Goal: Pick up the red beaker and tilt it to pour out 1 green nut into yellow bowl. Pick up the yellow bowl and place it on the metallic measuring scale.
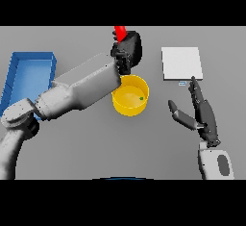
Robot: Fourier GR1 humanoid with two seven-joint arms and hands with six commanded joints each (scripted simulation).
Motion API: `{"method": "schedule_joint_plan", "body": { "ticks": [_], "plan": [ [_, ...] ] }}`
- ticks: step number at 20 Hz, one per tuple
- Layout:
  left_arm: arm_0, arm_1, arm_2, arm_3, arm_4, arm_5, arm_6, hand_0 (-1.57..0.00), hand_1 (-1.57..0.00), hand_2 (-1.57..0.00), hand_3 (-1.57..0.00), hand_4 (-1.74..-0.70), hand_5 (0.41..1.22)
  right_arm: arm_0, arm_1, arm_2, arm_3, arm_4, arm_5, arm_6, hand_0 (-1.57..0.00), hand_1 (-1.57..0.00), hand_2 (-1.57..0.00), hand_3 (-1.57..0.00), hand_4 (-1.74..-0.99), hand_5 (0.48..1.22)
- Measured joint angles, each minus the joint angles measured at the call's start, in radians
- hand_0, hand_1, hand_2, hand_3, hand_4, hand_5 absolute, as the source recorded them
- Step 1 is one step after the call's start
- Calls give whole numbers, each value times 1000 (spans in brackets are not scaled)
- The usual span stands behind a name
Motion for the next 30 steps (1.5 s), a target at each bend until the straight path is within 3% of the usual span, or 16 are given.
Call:
{"method": "schedule_joint_plan", "body": {
  "ticks": [1,3,5,8,10,12,14,17,22,27,28,30],
  "plan": [
    [-25,9,27,6,9,17,-1,-1571,-1571,-1571,-1571,-1738,1171,5,7,13,-11,8,1,-4,1,1,1,1,-1219,595],
    [-73,35,65,22,10,51,5,-1571,-1269,-1251,-1571,-1644,1189,0,-4,-1,1,1,1,-21,1,1,1,1,-1222,609],
    [-132,53,115,42,15,86,26,-1571,-1378,-1366,-1212,-1679,1201,-9,5,5,-2,-16,17,-17,1,1,1,1,-1231,620],
    [-245,108,199,108,37,121,11,-1571,-1472,-1466,-1387,-1572,1211,-22,8,5,-5,-21,17,-16,1,1,1,1,-1256,635],
    [-316,129,302,203,75,129,68,-1571,-1508,-1504,-1453,-1537,1214,-17,-2,2,2,-22,23,-11,1,1,1,1,-1274,642],
    [-341,163,400,276,134,130,88,-1571,-1530,-1528,-1445,-1611,1217,-20,-4,8,-5,-18,25,-10,1,1,1,1,-1292,645],
    [-333,231,578,353,264,131,170,-1571,-1545,-1544,-1453,-1658,1218,-13,-20,10,-7,-16,37,-21,1,1,1,1,-1306,651],
    [-291,310,749,435,404,198,213,-1571,-1558,-1557,-1393,-1698,1220,-24,-16,21,7,1,32,-44,1,1,1,1,-1307,651],
    [-158,385,913,439,556,324,318,-1571,-1567,-1566,-1406,-1727,1221,-41,-7,27,13,12,19,-46,1,1,1,1,-1286,649],
    [23,403,1007,397,667,396,451,-1571,-1570,-1569,-1503,-1736,1221,-39,2,36,17,8,25,-17,1,1,1,1,-1285,663],
    [67,404,1026,386,694,404,470,-1571,-1570,-1570,-1437,-1737,1221,-22,-5,36,4,8,28,-44,1,1,1,1,-1293,667],
    [143,390,1056,356,742,433,510,-1571,-1570,-1570,-1418,-1739,1221,-31,-16,30,10,7,32,-37,1,1,1,1,-1307,677]
  ]
}}
